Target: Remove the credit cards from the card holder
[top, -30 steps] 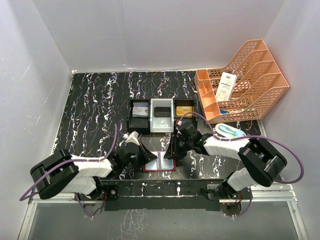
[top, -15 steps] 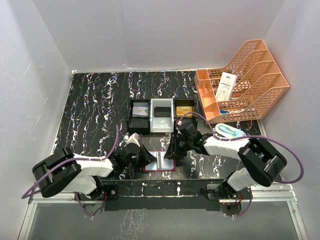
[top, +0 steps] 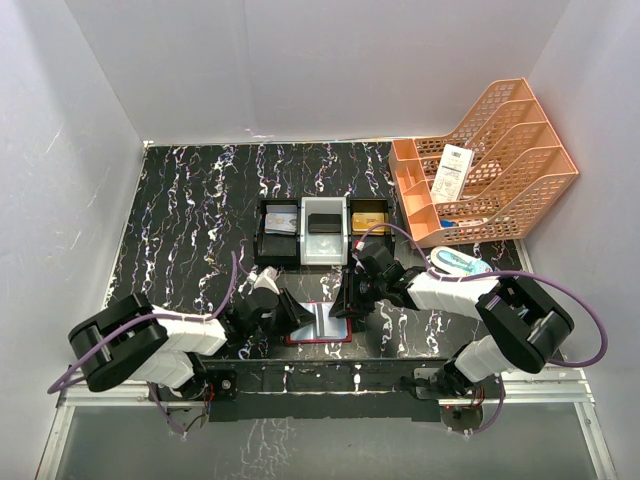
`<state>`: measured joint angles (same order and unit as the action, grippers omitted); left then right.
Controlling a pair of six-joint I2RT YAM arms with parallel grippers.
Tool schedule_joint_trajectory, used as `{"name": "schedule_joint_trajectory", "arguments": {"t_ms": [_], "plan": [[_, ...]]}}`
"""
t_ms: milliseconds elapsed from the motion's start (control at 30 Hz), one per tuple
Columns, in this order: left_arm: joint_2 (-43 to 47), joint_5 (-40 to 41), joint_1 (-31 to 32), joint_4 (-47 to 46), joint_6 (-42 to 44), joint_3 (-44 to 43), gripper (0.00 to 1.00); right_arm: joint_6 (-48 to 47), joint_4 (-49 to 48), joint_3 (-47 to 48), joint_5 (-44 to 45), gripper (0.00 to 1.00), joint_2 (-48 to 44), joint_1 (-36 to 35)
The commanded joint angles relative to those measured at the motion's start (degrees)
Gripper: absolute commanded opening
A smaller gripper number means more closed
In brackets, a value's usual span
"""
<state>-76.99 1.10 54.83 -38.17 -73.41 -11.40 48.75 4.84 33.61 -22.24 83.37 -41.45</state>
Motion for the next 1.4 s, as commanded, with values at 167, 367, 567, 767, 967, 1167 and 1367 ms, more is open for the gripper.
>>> {"name": "schedule_joint_trajectory", "arguments": {"t_ms": [167, 367, 567, 767, 967, 1167, 1367], "plan": [[9.50, 4.39, 0.37, 8.14, -2.88, 2.85, 0.23, -1.77, 4.65, -2.23, 5.56, 0.26, 3.35, -0.36], [10.14, 2.09, 0.38, 3.58, -0.76, 3.40, 0.24, -1.82, 4.65, -2.01, 5.49, 0.25, 3.64, -0.45], [3.36, -1.28, 0.38, -4.32, -0.58, 2.97, 0.24, -1.89, 4.65, -1.79, 5.36, 0.25, 3.90, -0.47], [-1.05, -2.66, 0.42, -8.73, -0.65, 2.61, 0.20, -1.85, 4.73, -1.87, 5.34, 0.25, 3.77, -0.47], [-0.13, -2.28, 0.37, -8.97, -0.60, 2.61, 0.16, -1.76, 4.65, -1.96, 5.23, 0.25, 3.90, -0.46], [4.97, 0.16, 0.38, -2.25, 0.16, 2.33, 0.19, -1.82, 4.73, -1.88, 5.19, 0.25, 3.89, -0.46], [5.81, 0.09, 0.39, -1.60, 0.89, 2.09, 0.18, -1.74, 4.66, -1.71, 5.02, 0.25, 4.16, -0.46]]}}
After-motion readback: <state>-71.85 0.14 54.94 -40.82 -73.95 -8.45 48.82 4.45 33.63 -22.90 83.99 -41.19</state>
